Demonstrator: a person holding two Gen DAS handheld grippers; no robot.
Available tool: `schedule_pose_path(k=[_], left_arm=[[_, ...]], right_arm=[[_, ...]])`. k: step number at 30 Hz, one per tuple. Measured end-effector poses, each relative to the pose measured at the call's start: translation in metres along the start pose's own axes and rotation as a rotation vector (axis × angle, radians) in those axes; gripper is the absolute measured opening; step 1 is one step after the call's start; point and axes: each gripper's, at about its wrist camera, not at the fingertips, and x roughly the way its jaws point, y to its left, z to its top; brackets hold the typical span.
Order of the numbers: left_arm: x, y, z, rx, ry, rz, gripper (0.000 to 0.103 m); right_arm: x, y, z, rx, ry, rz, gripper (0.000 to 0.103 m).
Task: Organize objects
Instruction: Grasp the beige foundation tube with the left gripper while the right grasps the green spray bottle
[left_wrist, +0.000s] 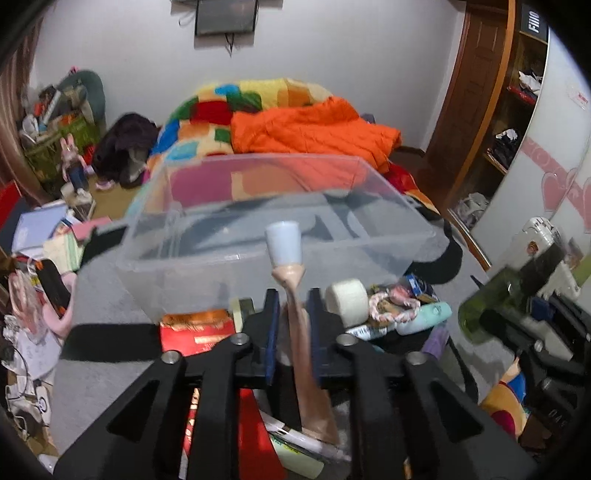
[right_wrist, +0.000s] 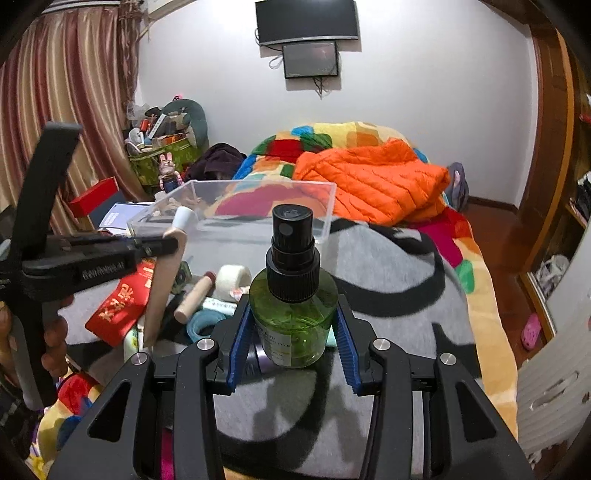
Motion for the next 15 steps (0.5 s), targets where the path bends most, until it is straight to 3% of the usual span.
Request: schedule_pose_path(k=[3,8,9,12,15], left_arm=[[0.008,0.000,-0.002,-0.008,0.016,-0.011,0.030],[0.024,-0.003,0.002,-0.010,0.051,-0.049,0.030],[0.026,-0.003,0.002,-0.007,0.055,-0.050,0.029],[0.024,-0.005,0.002,0.002,0.032,-0.044,0.008],[0.014,-0.003,0.001,0.001,-0.010,-0.043,0.005]], right_arm=[[0.002,-0.001,0.013,-0.004,-0.014,0.008,0.038],[0.001,-0.002,0.037,-0.022,-0.063,-0.004,0.039],[0.001,-0.002,0.041,-0.023,-0.069,-0.004,0.038],[0.004,-0.002,0.050,-0.027,-0.077,-0.001,0.038],[0.010,0.000,0.056,-0.032,-0.075,0.003,0.038]])
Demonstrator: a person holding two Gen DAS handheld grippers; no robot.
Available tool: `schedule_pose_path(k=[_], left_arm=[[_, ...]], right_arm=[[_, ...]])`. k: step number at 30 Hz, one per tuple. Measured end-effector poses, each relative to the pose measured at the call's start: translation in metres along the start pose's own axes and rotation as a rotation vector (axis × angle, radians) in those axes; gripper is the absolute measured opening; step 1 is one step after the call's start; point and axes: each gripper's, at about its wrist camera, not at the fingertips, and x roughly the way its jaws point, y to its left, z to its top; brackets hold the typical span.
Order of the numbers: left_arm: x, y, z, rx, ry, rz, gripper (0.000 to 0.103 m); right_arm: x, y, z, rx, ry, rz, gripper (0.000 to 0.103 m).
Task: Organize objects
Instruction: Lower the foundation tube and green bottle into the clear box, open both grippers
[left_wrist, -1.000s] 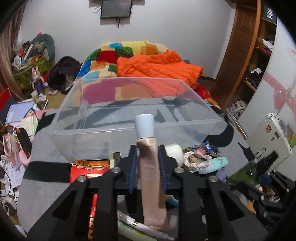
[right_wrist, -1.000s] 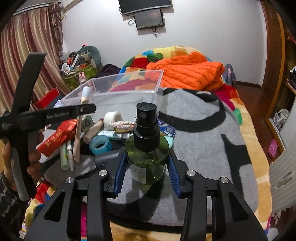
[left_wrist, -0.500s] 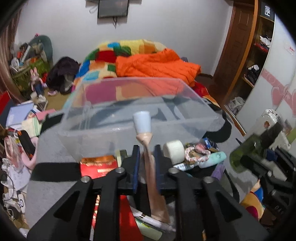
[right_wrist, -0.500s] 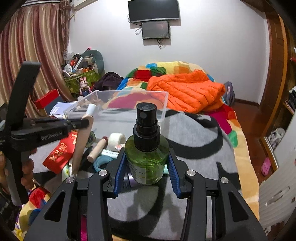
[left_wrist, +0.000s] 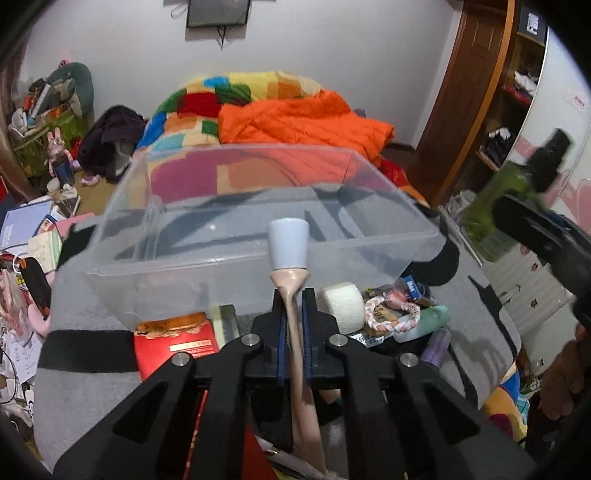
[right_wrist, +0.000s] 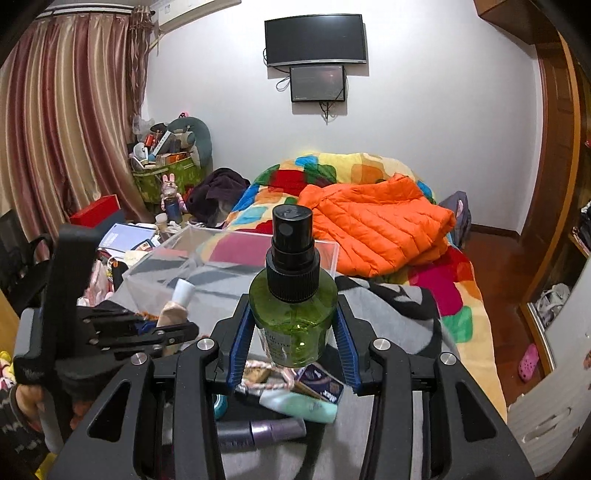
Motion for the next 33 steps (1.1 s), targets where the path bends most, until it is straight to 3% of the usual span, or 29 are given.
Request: schedule_pose_path(k=[10,20,25,28,33], left_arm=[[-0.038,0.004,0.007,0.027,-0.101,0.012,0.003],[-0.074,0.019,0.035,-0.012,-0.199,-0.002,0.003],[-0.092,0.026,0.056,-0.001,-0.265,0.046,0.003],[-0.090,0.033,0.072,0.011,-0.279,0.078,0.003],[-0.057,0.046,0.093,0.027,-0.238,0.141,0.003]], right_arm=[[0.028,0.007,0.030,-0.032,0.006,0.024,0.038],[0.078,0.014,0.051,-0.055,0.085,0.049,0.038],[0.103,0.019,0.047,-0.085,0.142,0.034,0.038],[0.117,0.021,0.043,-0.096,0.184,0.039,0.038],[0.134,0.023,0.038,-0.101,0.243,0.061,0.038]])
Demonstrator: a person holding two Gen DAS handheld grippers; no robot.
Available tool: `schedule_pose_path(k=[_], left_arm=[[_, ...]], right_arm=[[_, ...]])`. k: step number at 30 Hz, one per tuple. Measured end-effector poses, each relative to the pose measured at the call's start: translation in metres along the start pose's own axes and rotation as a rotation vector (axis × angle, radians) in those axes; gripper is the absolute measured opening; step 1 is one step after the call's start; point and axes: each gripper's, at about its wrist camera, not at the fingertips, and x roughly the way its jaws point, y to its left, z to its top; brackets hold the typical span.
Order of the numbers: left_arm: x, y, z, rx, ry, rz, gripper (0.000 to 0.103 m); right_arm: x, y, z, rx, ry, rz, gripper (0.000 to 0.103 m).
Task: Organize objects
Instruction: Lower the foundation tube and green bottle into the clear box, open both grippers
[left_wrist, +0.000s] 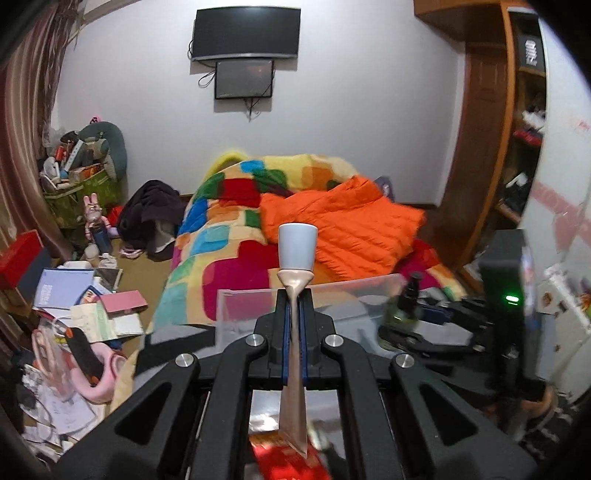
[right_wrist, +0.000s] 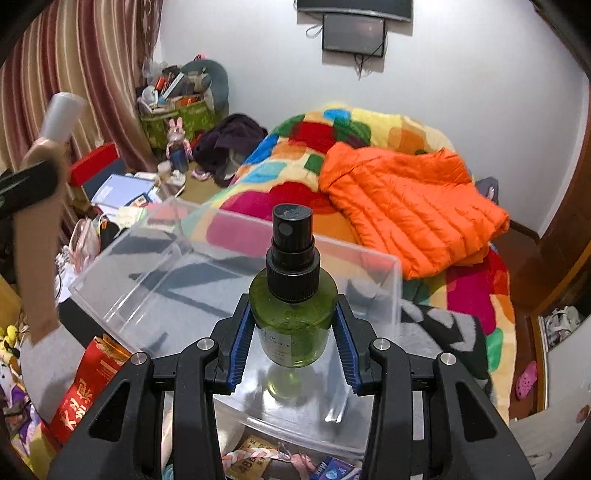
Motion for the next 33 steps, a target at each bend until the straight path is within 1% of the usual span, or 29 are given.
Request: schedule_pose_path(k=[1,4,7,8,11,14,18,20,22,23,24,25,26,28,29,31,33], left_arm=[[0.012,0.002,0.001,0.008,0.017,0.023,0.003],[0.035,0.002,0.002,0.035,0.055,0.058,0.003],[0.056,-0.003,-0.002,0.087,0.089,0.105,0.003],[0.061,-0.004,-0.004,0.098,0.099,0.108,0.003],[0.077,-0.012,-0.014,0.126,0.151,0.097,0.004],[0.086,-0.019,-0.025,0.149,0.178,0.095,0.004],[0.090,-0.025,-0.035,0.149,0.201,0.068,0.004],[0.087,-0.028,-0.036,0.146,0.205,0.056,0.009],[0.082,-0.029,-0.036,0.139,0.203,0.043,0.023],[0.080,-0.029,-0.036,0.136,0.200,0.041,0.027],[0.076,-0.029,-0.035,0.131,0.194,0.035,0.036],[0.073,-0.029,-0.035,0.127,0.188,0.032,0.044],[0.067,-0.028,-0.034,0.119,0.174,0.029,0.047],[0.057,-0.028,-0.033,0.116,0.152,0.033,0.058],[0.051,-0.029,-0.032,0.116,0.138,0.041,0.061],[0.037,-0.029,-0.031,0.109,0.107,0.055,0.080],[0.026,-0.027,-0.031,0.098,0.081,0.063,0.091]], right_arm=[[0.004,0.000,0.000,0.001,0.015,0.004,0.038],[0.012,-0.001,0.000,-0.003,0.041,0.013,0.038],[0.019,0.000,-0.001,-0.010,0.065,0.020,0.038],[0.020,0.000,-0.002,-0.013,0.069,0.022,0.038],[0.025,0.002,-0.003,-0.020,0.085,0.022,0.038],[0.027,0.002,-0.006,-0.030,0.080,0.018,0.038],[0.027,0.003,-0.008,-0.047,0.077,0.015,0.039],[0.024,0.005,-0.008,-0.061,0.073,-0.009,0.039],[0.020,0.006,-0.008,-0.071,0.068,-0.028,0.047],[0.016,0.006,-0.009,-0.074,0.060,-0.028,0.050],[0.013,0.006,-0.009,-0.076,0.053,-0.030,0.055],[0.009,0.007,-0.010,-0.077,0.045,-0.034,0.057],[0.005,0.007,-0.011,-0.080,0.036,-0.039,0.058],[-0.004,0.007,-0.013,-0.078,0.021,-0.041,0.060],[-0.009,0.005,-0.013,-0.069,0.015,-0.037,0.061],[-0.018,0.003,-0.013,-0.050,0.002,-0.023,0.062],[-0.029,0.001,-0.014,-0.034,-0.015,-0.020,0.063]])
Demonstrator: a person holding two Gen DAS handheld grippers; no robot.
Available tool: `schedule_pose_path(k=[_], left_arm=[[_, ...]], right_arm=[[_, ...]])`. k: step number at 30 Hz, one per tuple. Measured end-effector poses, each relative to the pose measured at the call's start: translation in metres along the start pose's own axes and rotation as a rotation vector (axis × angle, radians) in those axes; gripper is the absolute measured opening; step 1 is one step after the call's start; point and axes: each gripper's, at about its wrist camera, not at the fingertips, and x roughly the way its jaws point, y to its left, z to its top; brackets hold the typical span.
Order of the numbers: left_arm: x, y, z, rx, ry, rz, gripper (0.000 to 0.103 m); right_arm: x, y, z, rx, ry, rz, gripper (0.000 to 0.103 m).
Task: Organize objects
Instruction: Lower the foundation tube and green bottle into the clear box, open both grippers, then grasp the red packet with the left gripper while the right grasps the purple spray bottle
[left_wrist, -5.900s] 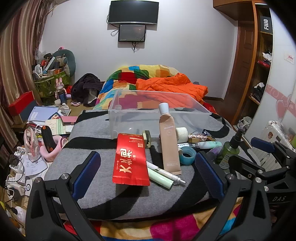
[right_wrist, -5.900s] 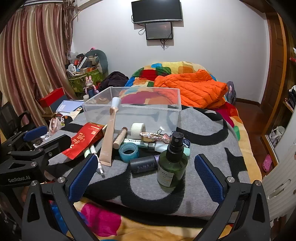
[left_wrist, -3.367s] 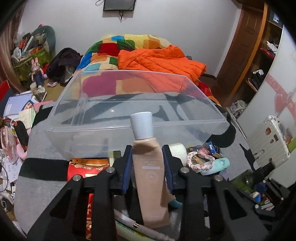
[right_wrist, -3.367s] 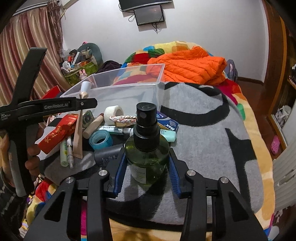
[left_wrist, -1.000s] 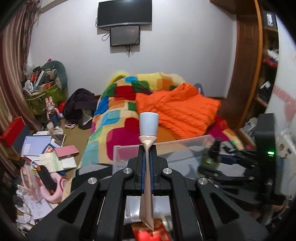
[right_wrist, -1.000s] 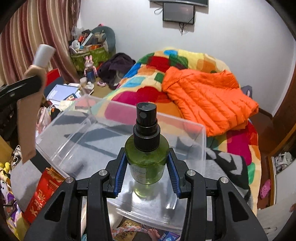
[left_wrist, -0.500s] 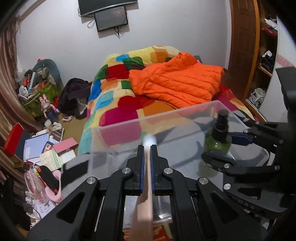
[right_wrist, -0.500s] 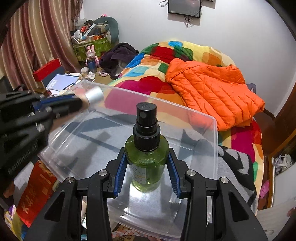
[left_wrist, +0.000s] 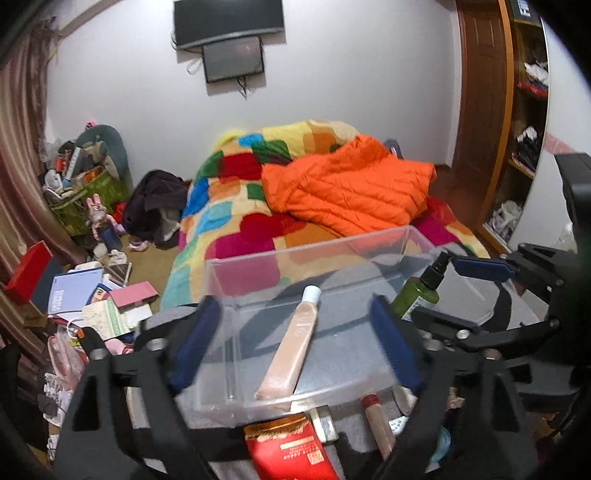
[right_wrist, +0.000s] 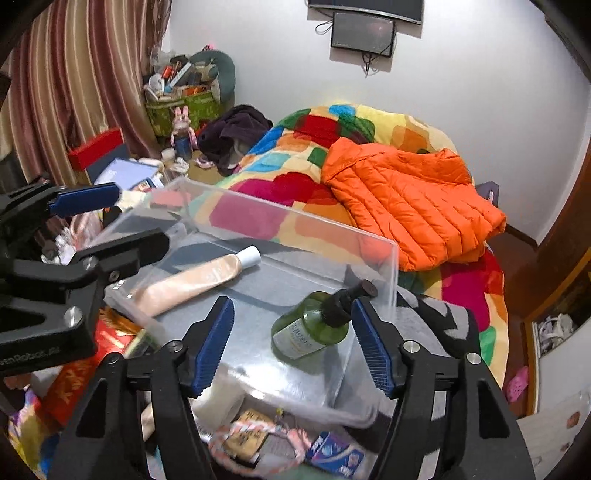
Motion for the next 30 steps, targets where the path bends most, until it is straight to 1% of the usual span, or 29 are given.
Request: schedule_pose_path(k=[2,6,7,10,12,13,14,17,19,25,28,30], left_arm=[[-0.014,0.005,-0.002,-0.022,-0.033,0.003,0.093],[-0.034,0.016,-0.008,-0.058,-0.055,-0.020,0.094],[-0.038,0.018,-0.010,-0.067,-0.056,-0.028,0.097],[-0.049,0.022,-0.018,-0.092,-0.074,-0.049,0.098],[-0.056,0.024,-0.025,-0.108,-0.097,-0.045,0.099],[-0.060,0.024,-0.030,-0.118,-0.107,-0.029,0.100],[-0.061,0.025,-0.033,-0.124,-0.107,-0.027,0.101],[-0.060,0.029,-0.048,-0.138,-0.068,-0.043,0.101],[-0.055,0.031,-0.058,-0.145,-0.037,-0.045,0.101],[-0.023,0.029,-0.095,-0.147,0.106,-0.056,0.101],[-0.011,0.026,-0.105,-0.143,0.137,-0.021,0.101],[-0.004,0.026,-0.111,-0.148,0.155,-0.013,0.100]], right_arm=[[-0.012,0.000,-0.002,0.003,-0.021,-0.010,0.065],[-0.038,0.000,-0.009,0.007,-0.074,-0.034,0.078],[-0.044,-0.001,-0.012,0.008,-0.084,-0.038,0.078],[-0.058,0.000,-0.019,0.012,-0.105,-0.056,0.079],[-0.065,0.001,-0.027,0.016,-0.113,-0.077,0.080],[-0.068,0.001,-0.030,0.020,-0.115,-0.083,0.082],[-0.070,0.001,-0.035,0.028,-0.116,-0.090,0.082],[-0.072,-0.001,-0.050,0.058,-0.101,-0.103,0.082],[-0.067,-0.003,-0.064,0.090,-0.069,-0.092,0.082],[-0.048,-0.003,-0.100,0.173,0.030,-0.088,0.082],[-0.042,0.002,-0.113,0.208,0.062,-0.074,0.082],[-0.038,0.005,-0.118,0.220,0.079,-0.068,0.082]])
